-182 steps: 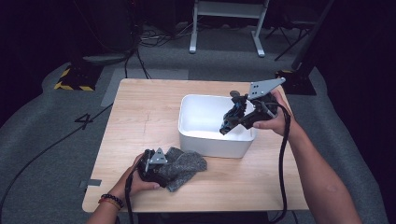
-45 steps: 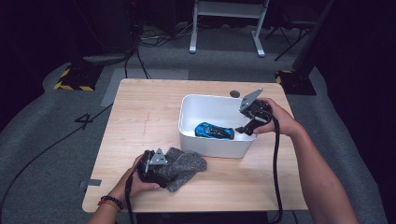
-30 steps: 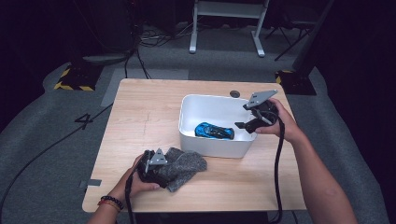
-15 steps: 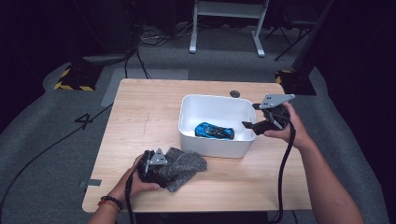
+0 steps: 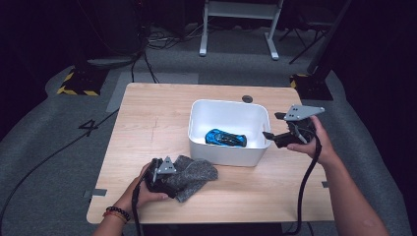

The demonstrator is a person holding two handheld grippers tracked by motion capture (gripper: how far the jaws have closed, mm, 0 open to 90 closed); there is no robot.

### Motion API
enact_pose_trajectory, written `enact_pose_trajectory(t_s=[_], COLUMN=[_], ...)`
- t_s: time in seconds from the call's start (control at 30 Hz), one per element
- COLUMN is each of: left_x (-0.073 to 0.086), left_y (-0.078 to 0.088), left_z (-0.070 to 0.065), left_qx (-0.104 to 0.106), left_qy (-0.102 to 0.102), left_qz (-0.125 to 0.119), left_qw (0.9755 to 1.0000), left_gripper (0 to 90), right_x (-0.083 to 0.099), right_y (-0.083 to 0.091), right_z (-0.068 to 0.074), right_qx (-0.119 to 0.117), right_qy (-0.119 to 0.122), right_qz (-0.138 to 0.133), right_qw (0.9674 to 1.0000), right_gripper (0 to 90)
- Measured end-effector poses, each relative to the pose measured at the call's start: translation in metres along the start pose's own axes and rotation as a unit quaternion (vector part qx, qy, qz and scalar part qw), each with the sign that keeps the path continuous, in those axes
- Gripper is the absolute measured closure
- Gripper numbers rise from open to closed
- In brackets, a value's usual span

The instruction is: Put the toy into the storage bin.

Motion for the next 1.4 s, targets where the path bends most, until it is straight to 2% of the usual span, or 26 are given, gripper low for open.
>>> enact_pose_trajectory(t_s=[0.73, 1.4], left_x=[0.000, 0.000], left_y=[0.000, 0.000], left_z=[0.000, 0.000], left_qx=[0.000, 0.000], left_qy=[0.000, 0.000], left_qz=[0.000, 0.000], left_qw=[1.0000, 1.0000], left_gripper=[14.1, 14.2], right_x=[0.029, 0.071], right_y=[0.017, 0.008], right_z=[0.015, 0.030], right_qx=[-0.003, -0.002], right_qy=[-0.010, -0.010], right_qz=[-0.005, 0.036], right_qw=[0.9999, 0.9993], right_gripper=[19.2, 19.2])
Point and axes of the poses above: each handheld gripper's, and its own axes: y roughly backward along the jaws, x roughly out of its underside, z roughly to its left, the point moved 10 cm from there along -y, roughly forward along the jaws, and after that the axes turned 6 degrees about y, right-handed, at the moved point
